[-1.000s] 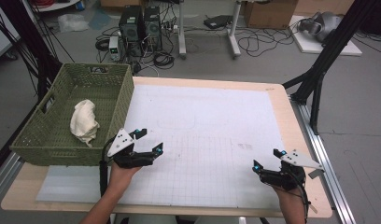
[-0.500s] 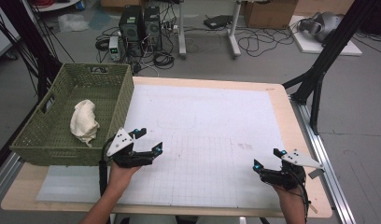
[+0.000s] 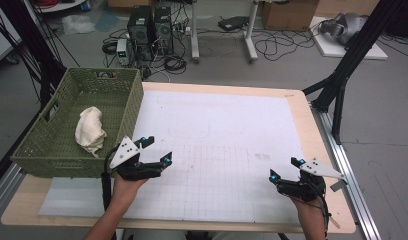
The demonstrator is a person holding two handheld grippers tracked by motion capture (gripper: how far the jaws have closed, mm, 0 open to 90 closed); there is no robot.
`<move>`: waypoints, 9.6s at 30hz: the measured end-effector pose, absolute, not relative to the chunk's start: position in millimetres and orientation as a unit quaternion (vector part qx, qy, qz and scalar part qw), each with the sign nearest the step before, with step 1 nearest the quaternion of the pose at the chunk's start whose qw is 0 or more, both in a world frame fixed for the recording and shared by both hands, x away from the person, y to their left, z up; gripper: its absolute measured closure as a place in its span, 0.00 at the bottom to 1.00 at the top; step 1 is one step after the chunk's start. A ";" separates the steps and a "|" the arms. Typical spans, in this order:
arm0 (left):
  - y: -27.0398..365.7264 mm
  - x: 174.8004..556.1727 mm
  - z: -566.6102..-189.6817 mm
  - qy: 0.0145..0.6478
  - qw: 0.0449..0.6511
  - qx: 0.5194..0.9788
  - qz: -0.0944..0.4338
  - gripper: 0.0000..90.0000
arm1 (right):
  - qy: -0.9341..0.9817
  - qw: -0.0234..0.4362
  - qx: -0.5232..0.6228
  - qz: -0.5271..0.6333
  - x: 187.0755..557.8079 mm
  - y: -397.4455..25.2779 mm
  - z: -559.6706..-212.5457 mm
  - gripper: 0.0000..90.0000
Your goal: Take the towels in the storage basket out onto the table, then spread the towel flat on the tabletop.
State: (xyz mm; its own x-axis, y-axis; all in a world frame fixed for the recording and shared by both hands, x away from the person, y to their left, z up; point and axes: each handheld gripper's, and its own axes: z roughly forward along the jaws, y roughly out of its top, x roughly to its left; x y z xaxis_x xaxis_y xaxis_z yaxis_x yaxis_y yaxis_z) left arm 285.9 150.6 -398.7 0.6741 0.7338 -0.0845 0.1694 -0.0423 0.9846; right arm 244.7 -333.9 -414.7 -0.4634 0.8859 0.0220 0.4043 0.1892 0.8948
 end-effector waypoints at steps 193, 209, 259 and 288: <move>58.7 334.8 -392.2 0.301 0.578 0.746 0.137 0.79 | 0.714 0.262 0.456 0.463 239.1 -340.6 -408.9 0.13; 34.3 343.4 -435.9 0.335 0.487 0.796 0.131 0.76 | 0.714 0.261 0.458 0.461 239.7 -342.5 -410.0 0.13; 123.8 309.7 -413.7 0.314 0.603 0.708 0.193 0.21 | 0.725 0.277 0.444 0.448 241.8 -333.7 -407.6 0.13; 130.2 311.6 -418.4 0.329 0.598 0.707 0.184 0.21 | 0.727 0.273 0.441 0.451 248.8 -328.8 -410.2 0.13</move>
